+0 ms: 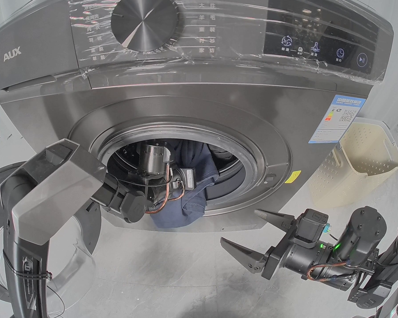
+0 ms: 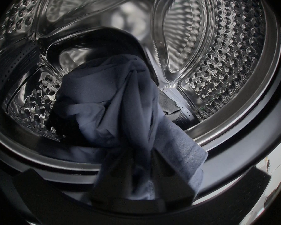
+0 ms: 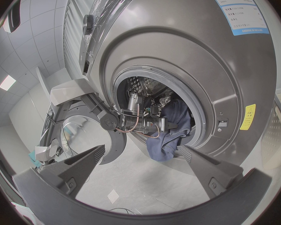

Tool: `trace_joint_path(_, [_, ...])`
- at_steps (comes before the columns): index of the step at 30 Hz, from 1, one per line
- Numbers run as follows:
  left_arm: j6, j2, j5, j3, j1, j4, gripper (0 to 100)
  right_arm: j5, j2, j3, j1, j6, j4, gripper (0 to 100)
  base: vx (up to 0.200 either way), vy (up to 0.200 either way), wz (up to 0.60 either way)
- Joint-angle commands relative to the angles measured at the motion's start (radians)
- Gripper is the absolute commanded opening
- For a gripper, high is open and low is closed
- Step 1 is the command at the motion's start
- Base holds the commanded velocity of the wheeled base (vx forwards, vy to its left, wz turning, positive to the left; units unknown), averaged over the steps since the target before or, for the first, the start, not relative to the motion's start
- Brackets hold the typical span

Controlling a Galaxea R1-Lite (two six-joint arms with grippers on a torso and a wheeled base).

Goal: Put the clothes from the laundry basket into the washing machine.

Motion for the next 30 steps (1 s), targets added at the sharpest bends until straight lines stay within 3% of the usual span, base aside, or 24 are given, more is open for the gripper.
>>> trace_joint_path(1, [-0.001, 0.046, 0.0, -0.041, 0.004, 0.004, 0, 0.0, -0.001, 0.001, -0.001, 0.001, -0.001, 100, 0.0, 0.0, 0.0])
trace_joint_path(6, [-0.024, 0.066, 0.0, -0.168, 0.006, -0.016, 0, 0.0, 0.001, -0.001, 0.001, 0.001, -0.001, 100, 0.0, 0.0, 0.0])
trace_joint_path(10, [-0.105, 0.103, 0.016, -0.319, 0.011, -0.107, 0, 0.001, 0.001, -0.001, -0.001, 0.001, -0.001, 100, 0.0, 0.0, 0.0])
trace_joint_path(15, [-0.109, 0.152, 0.06, -0.451, 0.021, -0.133, 0, 0.001, 0.001, -0.001, -0.003, 0.001, -0.001, 100, 0.0, 0.0, 0.0])
trace_joint_path(21, [-0.108, 0.186, 0.079, -0.489, 0.023, -0.156, 0, 0.001, 0.001, -0.001, -0.004, 0.0, -0.001, 100, 0.0, 0.0, 0.0])
trace_joint_path(22, [-0.106, 0.186, 0.079, -0.478, 0.024, -0.156, 100, 0.001, 0.001, -0.001, -0.006, 0.0, -0.001, 100, 0.0, 0.0, 0.0])
trace_joint_path(27, [-0.103, 0.149, 0.077, -0.391, 0.008, -0.133, 100, 0.001, 0.001, -0.001, -0.007, 0.0, -0.001, 100, 0.0, 0.0, 0.0])
trace_joint_path(29, [-0.086, 0.123, 0.066, -0.332, 0.0, -0.097, 100, 0.001, 0.001, -0.001, -0.006, 0.0, -0.001, 100, 0.0, 0.0, 0.0])
trace_joint_path(30, [-0.059, 0.106, 0.06, -0.285, 0.0, -0.058, 100, 0.001, 0.001, -0.001, -0.004, 0.0, -0.001, 100, 0.0, 0.0, 0.0])
